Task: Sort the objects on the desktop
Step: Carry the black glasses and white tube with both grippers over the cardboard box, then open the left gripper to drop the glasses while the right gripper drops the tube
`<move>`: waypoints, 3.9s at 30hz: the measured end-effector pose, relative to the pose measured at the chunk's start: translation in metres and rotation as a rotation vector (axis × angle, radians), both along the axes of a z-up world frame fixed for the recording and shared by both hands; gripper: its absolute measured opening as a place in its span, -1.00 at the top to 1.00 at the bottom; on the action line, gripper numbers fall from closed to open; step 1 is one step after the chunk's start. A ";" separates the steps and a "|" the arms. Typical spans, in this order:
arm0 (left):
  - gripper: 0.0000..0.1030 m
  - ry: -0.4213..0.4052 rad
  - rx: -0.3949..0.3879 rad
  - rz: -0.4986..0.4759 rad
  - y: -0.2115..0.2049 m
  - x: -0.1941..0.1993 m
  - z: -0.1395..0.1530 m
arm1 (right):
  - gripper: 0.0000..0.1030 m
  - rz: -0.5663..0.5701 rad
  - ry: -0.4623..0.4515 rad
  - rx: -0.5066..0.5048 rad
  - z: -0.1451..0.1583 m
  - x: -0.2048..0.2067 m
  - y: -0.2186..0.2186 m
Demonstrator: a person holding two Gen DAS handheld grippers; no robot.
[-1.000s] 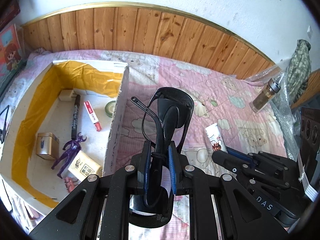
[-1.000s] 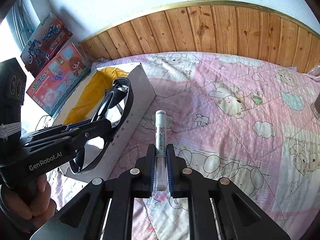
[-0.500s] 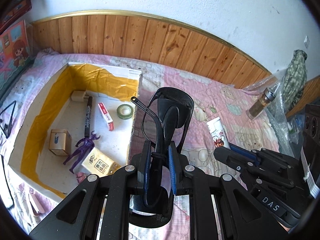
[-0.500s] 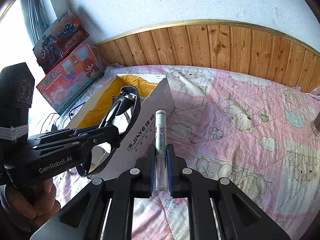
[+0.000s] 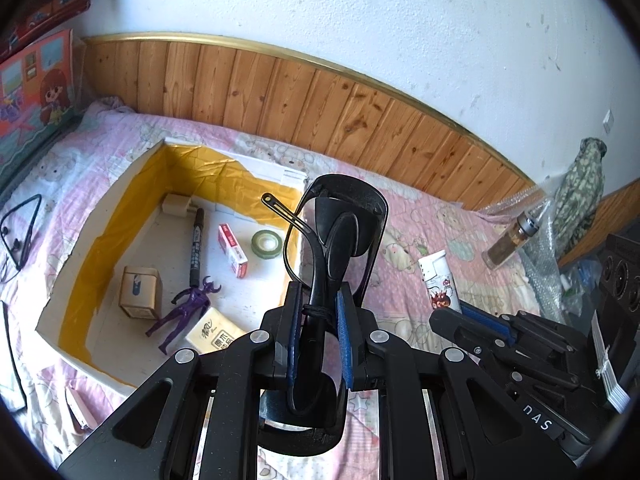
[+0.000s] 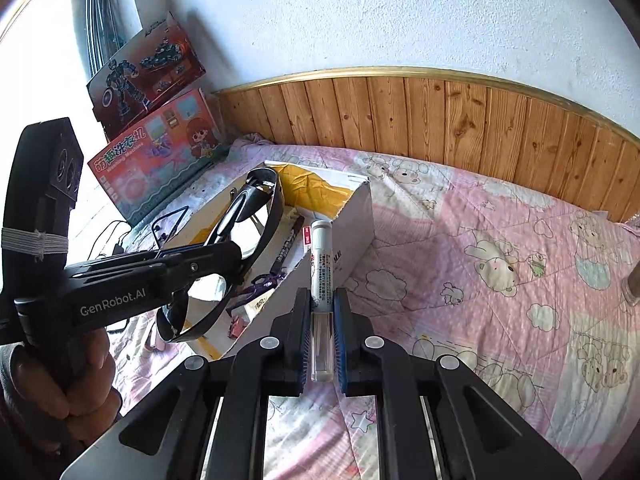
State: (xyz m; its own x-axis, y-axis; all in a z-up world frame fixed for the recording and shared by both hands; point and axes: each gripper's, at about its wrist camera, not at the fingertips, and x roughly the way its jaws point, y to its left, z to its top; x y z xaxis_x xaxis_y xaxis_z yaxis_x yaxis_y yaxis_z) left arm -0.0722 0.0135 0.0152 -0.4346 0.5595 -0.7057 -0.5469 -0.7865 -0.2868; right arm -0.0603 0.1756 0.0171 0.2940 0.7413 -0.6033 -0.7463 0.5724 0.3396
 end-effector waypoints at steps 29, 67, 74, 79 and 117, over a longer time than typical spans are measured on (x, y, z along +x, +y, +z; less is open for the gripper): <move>0.69 -0.040 0.096 0.129 -0.069 -0.061 0.005 | 0.77 0.062 -0.086 -0.023 0.022 -0.027 0.055; 0.68 -0.203 -0.047 0.227 -0.052 -0.177 -0.067 | 0.77 0.093 -0.006 -0.174 -0.020 0.044 0.166; 0.68 -0.244 -0.082 0.234 -0.047 -0.187 -0.082 | 0.77 0.095 0.025 -0.214 -0.031 0.069 0.182; 0.68 -0.266 -0.127 0.231 -0.038 -0.193 -0.094 | 0.77 0.111 0.046 -0.251 -0.041 0.079 0.194; 0.26 -0.235 -0.180 0.207 -0.028 -0.191 -0.067 | 0.64 0.201 0.026 -0.423 -0.054 0.090 0.218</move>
State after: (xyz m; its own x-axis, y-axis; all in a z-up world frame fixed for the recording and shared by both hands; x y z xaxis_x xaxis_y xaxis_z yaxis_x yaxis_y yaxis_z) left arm -0.2629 -0.0141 -0.0515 -0.3394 0.3343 -0.8792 -0.3062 -0.9231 -0.2327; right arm 0.0301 0.3933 -0.0372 0.1506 0.4689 -0.8703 -0.8507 0.5100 0.1276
